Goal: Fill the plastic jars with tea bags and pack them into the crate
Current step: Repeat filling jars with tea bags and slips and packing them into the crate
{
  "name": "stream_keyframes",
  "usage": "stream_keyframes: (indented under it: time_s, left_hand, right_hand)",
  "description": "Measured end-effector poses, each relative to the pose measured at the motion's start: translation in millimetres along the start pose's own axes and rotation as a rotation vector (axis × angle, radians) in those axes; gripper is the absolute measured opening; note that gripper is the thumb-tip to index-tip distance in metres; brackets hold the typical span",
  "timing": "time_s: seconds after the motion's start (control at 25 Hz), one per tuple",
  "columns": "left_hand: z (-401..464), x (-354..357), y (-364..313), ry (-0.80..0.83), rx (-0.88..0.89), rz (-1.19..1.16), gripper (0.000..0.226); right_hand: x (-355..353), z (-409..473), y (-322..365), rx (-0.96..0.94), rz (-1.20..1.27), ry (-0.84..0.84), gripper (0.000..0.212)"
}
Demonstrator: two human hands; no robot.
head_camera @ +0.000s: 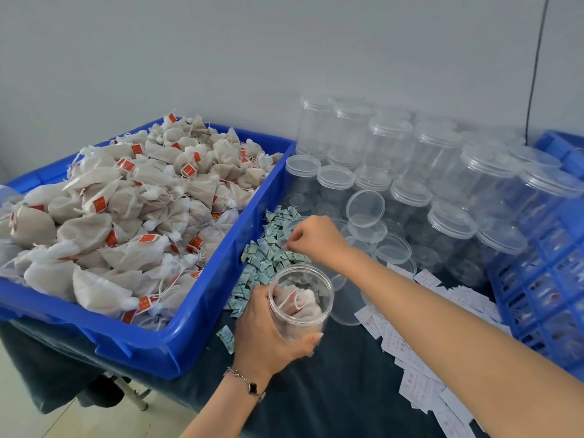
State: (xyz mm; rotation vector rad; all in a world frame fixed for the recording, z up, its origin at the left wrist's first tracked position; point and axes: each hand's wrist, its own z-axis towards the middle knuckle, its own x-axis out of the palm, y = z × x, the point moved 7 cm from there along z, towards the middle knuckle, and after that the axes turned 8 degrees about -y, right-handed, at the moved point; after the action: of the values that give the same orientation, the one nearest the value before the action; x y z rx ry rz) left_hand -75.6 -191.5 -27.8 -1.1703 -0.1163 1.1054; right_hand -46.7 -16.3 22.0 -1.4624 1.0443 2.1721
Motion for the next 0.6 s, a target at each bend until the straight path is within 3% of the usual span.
stream_keyframes:
  time_s: [0.16, 0.28, 0.36, 0.48, 0.52, 0.6]
  left_hand:
    - [-0.3, 1.0, 0.5, 0.008, -0.001, -0.005, 0.095]
    - [0.0, 1.9, 2.3, 0.004, -0.006, 0.003, 0.095]
    - [-0.2, 2.3, 3.8, -0.008, 0.000, 0.009, 0.095]
    - [-0.2, 2.8, 3.5, -0.003, 0.010, 0.018, 0.096]
    - [-0.1, 3.5, 2.5, 0.002, 0.020, 0.015, 0.097]
    - [1.4, 2.3, 0.7, 0.013, -0.006, 0.004, 0.098]
  right_hand:
    - [-32.2, -15.6, 4.7, 0.114, 0.316, -0.138, 0.022]
    - [-64.4, -35.9, 21.3, 0.094, 0.697, -0.095, 0.016]
    - [-76.2, -57.8, 38.9, -0.037, 0.618, 0.039, 0.017]
    - [-62.3, -92.3, 49.0, -0.149, 0.263, 0.289, 0.012]
    - [-62.7, -98.4, 45.6, -0.163, 0.199, 0.290, 0.013]
    - [-86.4, -101.9, 25.5, -0.102, 0.233, 0.106, 0.019]
